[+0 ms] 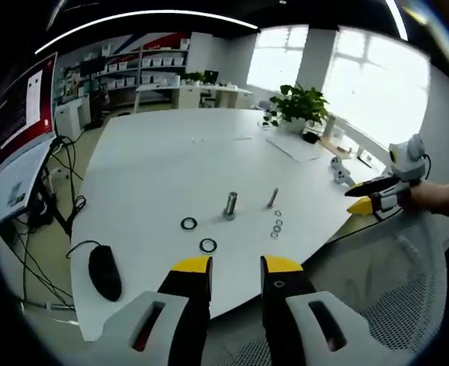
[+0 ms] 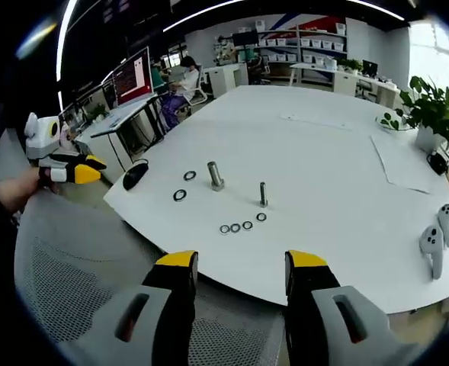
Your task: Place the washer onto the threaded stud by aligning its center hole with the stud, sliding it down to the base, and recovering from edge contact or off-axis alignment until the washer reaches the visible bottom stop.
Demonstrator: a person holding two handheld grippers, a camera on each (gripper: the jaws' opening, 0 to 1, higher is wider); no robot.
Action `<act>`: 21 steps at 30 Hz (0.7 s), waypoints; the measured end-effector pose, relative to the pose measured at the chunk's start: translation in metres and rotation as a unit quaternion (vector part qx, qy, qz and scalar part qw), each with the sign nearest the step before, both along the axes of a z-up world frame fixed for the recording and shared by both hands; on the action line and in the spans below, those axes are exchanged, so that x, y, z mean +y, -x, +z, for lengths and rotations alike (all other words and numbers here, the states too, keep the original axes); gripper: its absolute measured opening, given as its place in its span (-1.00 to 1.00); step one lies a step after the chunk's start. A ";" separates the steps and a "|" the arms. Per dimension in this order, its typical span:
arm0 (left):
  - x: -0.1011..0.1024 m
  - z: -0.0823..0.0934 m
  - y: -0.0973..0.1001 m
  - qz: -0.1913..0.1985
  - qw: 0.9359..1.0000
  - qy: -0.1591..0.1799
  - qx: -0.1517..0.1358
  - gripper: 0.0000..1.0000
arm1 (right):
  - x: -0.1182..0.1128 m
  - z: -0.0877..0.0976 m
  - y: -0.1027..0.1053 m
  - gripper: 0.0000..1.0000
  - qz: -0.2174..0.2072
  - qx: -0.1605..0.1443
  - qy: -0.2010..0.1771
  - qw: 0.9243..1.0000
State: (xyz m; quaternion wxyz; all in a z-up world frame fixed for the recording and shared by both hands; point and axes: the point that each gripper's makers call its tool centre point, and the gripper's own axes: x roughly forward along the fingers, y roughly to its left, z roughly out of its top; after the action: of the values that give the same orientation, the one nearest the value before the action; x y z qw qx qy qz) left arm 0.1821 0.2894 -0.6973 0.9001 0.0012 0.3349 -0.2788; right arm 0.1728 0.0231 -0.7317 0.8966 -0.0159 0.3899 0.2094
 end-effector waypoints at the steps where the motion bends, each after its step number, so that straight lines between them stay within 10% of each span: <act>1: 0.000 0.001 0.000 -0.001 1.000 0.000 -0.002 -0.54 | 0.000 -0.001 0.000 -0.03 0.001 0.002 0.002 1.000; 21: 0.002 -0.009 0.002 0.000 1.000 -0.025 0.013 -0.58 | 0.004 -0.005 0.004 -0.06 0.015 0.013 0.003 1.000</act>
State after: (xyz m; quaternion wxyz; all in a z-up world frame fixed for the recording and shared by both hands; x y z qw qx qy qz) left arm 0.1805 0.2918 -0.7067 0.8955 0.0203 0.3532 -0.2701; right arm 0.1687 0.0269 -0.7366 0.8880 -0.0219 0.4022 0.2218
